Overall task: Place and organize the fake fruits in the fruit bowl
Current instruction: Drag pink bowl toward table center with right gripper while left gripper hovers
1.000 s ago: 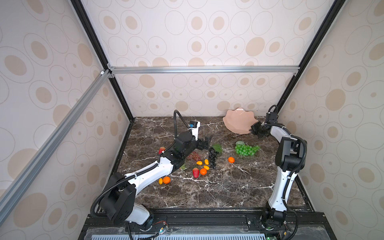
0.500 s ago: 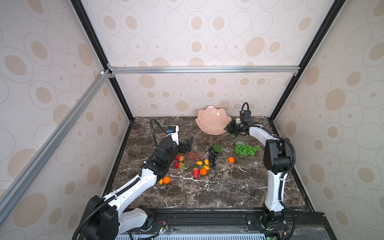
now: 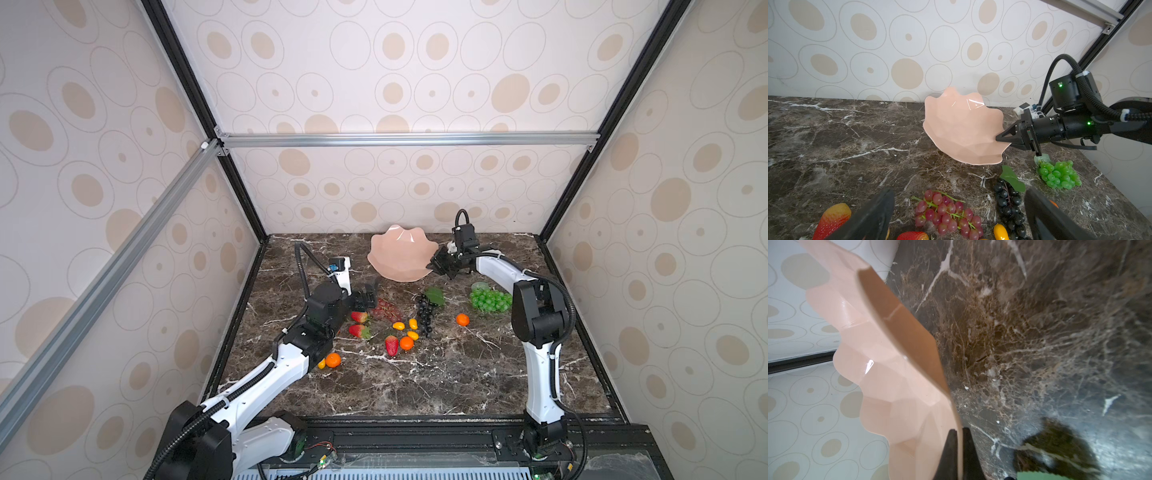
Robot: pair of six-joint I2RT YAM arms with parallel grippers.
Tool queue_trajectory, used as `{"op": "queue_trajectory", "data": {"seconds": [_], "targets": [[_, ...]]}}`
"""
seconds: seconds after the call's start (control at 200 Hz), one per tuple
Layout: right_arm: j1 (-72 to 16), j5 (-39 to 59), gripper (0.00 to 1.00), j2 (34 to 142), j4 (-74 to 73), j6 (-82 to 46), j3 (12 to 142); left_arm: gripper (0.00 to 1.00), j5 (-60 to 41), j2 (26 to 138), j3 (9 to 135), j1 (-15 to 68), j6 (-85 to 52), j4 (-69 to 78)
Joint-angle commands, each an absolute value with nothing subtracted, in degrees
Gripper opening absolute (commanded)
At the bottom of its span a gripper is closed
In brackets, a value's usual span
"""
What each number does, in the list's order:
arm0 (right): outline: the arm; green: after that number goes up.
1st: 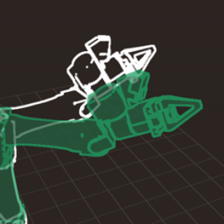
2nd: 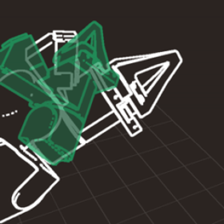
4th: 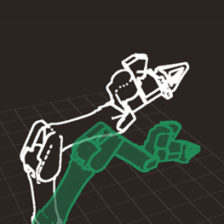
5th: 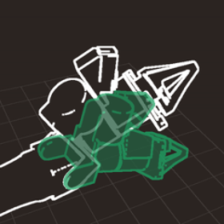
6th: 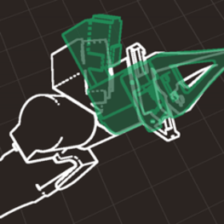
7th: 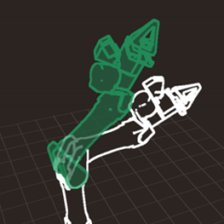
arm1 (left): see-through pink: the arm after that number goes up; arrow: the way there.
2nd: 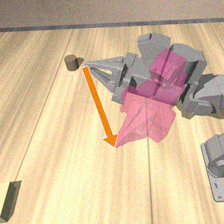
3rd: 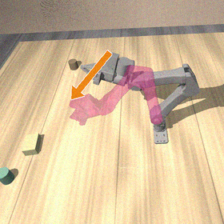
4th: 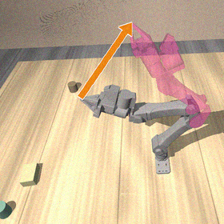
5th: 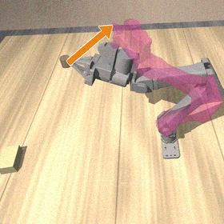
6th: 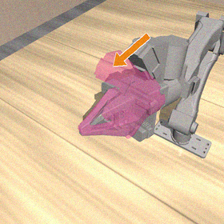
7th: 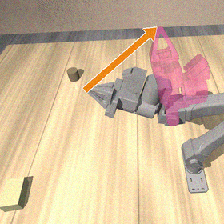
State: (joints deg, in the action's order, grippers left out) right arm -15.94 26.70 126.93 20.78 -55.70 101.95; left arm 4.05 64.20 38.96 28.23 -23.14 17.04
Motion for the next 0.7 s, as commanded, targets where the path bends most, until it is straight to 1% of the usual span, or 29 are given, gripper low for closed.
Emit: {"op": "queue_trajectory", "data": {"seconds": [0.0,0.565,0.695], "targets": [[-17.33,26.04,0.00,127.23,22.06,-54.66,101.69,0.98,4.10,63.63,38.78,27.87,-23.97,16.47],[-18.11,24.61,0.01,129.64,25.66,-52.14,101.60,0.98,2.96,64.66,38.85,27.88,-24.62,14.86],[-18.16,24.15,0.07,129.65,25.81,-51.90,101.15,0.98,2.55,65.04,39.16,27.92,-24.70,14.74]]}}
